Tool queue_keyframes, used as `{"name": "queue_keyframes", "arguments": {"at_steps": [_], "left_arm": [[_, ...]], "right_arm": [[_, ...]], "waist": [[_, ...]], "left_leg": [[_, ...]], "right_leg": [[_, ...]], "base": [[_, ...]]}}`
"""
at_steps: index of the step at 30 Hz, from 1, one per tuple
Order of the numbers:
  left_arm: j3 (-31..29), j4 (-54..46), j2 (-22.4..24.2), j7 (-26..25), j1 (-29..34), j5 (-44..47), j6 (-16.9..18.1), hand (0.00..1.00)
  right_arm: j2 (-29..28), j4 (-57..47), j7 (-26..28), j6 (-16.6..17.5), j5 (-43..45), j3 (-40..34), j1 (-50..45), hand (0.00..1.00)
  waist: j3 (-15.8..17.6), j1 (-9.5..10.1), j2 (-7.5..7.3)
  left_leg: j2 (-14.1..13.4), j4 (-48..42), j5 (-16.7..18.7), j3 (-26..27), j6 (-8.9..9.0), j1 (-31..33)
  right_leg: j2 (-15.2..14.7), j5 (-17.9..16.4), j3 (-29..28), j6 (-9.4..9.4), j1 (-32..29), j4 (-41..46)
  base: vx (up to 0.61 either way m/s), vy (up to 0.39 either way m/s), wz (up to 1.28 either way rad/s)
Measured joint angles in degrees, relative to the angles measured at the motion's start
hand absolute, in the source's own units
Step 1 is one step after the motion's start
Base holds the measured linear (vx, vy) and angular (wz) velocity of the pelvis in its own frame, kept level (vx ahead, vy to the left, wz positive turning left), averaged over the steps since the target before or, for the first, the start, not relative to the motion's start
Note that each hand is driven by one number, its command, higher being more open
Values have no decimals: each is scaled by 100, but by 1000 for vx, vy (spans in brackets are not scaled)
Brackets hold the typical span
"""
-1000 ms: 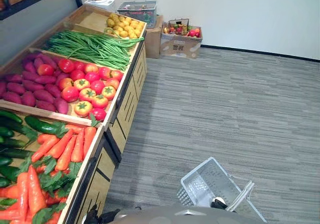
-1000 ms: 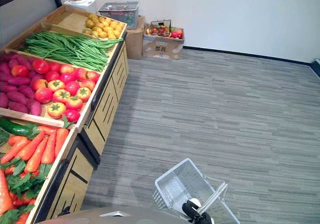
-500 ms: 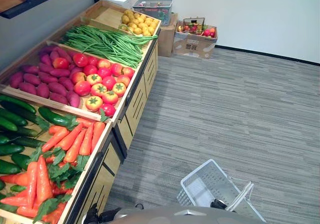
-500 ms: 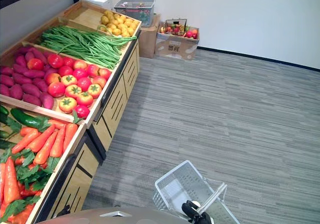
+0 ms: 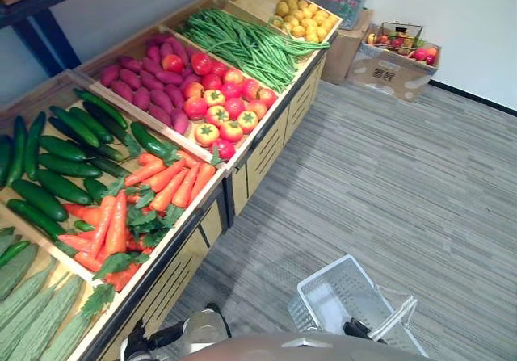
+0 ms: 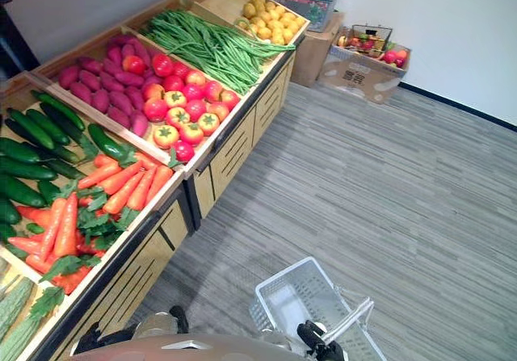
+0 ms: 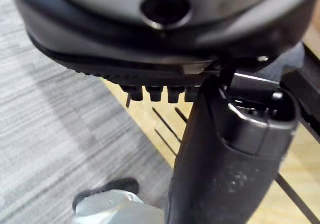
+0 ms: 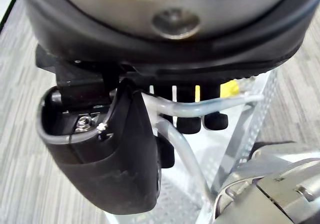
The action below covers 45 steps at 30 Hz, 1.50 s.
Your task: Pick vegetable in the basket
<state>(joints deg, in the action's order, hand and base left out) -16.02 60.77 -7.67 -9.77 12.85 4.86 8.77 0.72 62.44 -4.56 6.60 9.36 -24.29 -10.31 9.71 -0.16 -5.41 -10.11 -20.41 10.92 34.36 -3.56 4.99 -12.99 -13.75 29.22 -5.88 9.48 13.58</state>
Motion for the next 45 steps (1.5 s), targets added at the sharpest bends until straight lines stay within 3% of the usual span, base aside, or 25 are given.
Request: {"name": "queue_keyframes", "arguments": {"at_steps": [2,4,6,8,10,12,15,20,24,25,26,27,29,31,32,35,36,37,39,41,42,45], "left_arm": [[87,18,7,6,17,-18,-32,100],[281,38,47,3,21,-19,-31,100],[471,-4,2,11,-14,-26,-34,100],[552,-5,-36,14,-69,-60,-34,100],[712,-16,-61,33,-140,-99,-35,100],[802,-54,-4,61,-142,-99,-32,100],[823,-46,30,82,-74,-101,-32,100],[812,-45,42,181,-12,-105,-27,100],[772,-43,97,202,-2,-124,-26,100],[769,-43,97,231,-15,-126,-30,100],[710,-66,15,224,-4,-108,-6,100],[646,-109,-60,198,70,-114,-14,100],[640,-56,-98,189,42,-140,-123,100],[618,-59,-77,186,-3,-222,-119,100],[597,-59,-95,189,-75,-264,-120,100],[357,-61,-59,181,-212,-266,-119,100],[187,-67,-34,179,-222,-267,-119,100],[124,-81,-11,177,-220,-265,-119,100],[-89,-176,-1,173,-139,-270,-115,100],[-216,-180,168,181,-124,-286,-108,100],[-395,-106,392,252,-98,-308,-40,100],[-742,107,545,351,-122,-331,-33,100]], "right_arm": [[69,-38,-47,2,4,-90,-6,0],[97,-44,-90,7,7,-232,2,0],[15,-41,-93,-6,5,-327,-10,0],[-66,-63,-83,-4,-12,-312,17,0],[-116,-106,-89,-3,-14,-291,97,0],[-85,-165,-95,-4,-14,-245,237,0],[-115,-238,-90,2,-15,-61,348,0],[-118,-272,-84,45,-57,28,439,0],[-51,-323,-80,60,-111,5,441,0],[17,-396,-79,68,-103,-16,448,0],[6,-416,-73,63,-98,-13,447,0],[91,-470,-47,127,31,-5,447,0],[125,-517,-40,165,235,-161,332,0],[128,-504,-50,146,283,-286,268,0],[102,-467,-31,147,295,-367,188,0],[-97,-465,-23,165,562,-839,89,0],[-119,-456,-2,157,561,-902,60,0],[-124,-438,11,140,561,-894,34,0],[-229,-402,24,37,502,-841,-50,0],[-157,-362,13,-5,500,-892,-28,0],[-72,-355,14,-18,496,-896,9,0],[67,-296,24,-56,499,-897,40,0]], "waist": [[-7,-97,110],[-33,-111,194],[-23,-139,127],[-36,-101,86],[-37,-41,66],[-5,-9,161],[-3,9,168],[-4,-1,161],[47,-44,248],[77,-136,261],[94,-165,126],[196,-144,272],[201,-187,299],[193,-163,318],[192,-171,331],[152,-177,319],[106,-168,248],[83,-162,210],[-85,-145,-37],[-229,-139,109],[-337,-71,310],[-440,-139,471]], "left_leg": [[-102,-324,232,325,45,144],[97,-405,173,65,123,278],[442,-257,108,-316,13,351],[551,-229,85,-435,-25,421],[615,-219,42,-481,-53,479],[679,48,-169,-517,-42,435],[777,854,-652,-480,27,150],[1017,2130,-1277,-388,91,-320],[1099,2510,-1303,-422,78,-464],[1137,2564,-1028,-388,359,-547],[1121,1996,-790,-255,236,-577],[802,1058,-217,-323,64,-452],[740,839,-38,-473,105,-537],[705,834,-49,-569,178,-541],[654,775,-33,-693,225,-515],[519,447,83,-1090,363,-223],[518,402,105,-1218,419,-215],[518,355,130,-1282,471,-219],[546,99,272,-1501,683,-195],[294,-10,344,-1629,811,-134],[138,110,276,-1671,888,-160],[87,558,29,-1774,985,-285]], "right_leg": [[-175,-71,267,58,-36,203],[-406,-72,501,57,-41,473],[-477,-193,510,98,65,363],[-384,-173,503,84,208,8],[-309,37,536,-199,365,-288],[-290,205,545,-300,331,-307],[-233,530,514,-268,242,-378],[-213,659,422,-251,85,-337],[-439,637,412,-210,-254,689],[-662,771,342,-1,-523,1392],[-992,859,65,160,-794,1960],[-956,811,-552,169,-1212,2936],[-733,288,-1238,134,-1565,3250],[-651,67,-1468,121,-1756,2812],[-524,53,-1777,95,-1770,2112],[-119,218,-2952,-167,-1819,788],[-76,289,-3135,-272,-1800,593],[-70,335,-3102,-337,-1765,529],[-61,666,-2894,-369,-1517,314],[111,551,-2648,-311,-1448,371],[273,510,-2586,-237,-1432,305],[389,495,-2395,-210,-1341,179]], "base": [[113,217,92],[108,204,88],[103,211,97],[53,69,63],[29,42,37],[-48,73,18],[-86,56,-4],[-126,18,-14],[-85,42,8],[26,101,37],[144,81,21],[172,58,8],[130,20,23],[68,18,29],[115,-56,46],[121,-139,59],[123,-205,60],[149,-262,60],[167,-338,58],[181,-294,34],[197,-225,13],[217,-192,23]]}}
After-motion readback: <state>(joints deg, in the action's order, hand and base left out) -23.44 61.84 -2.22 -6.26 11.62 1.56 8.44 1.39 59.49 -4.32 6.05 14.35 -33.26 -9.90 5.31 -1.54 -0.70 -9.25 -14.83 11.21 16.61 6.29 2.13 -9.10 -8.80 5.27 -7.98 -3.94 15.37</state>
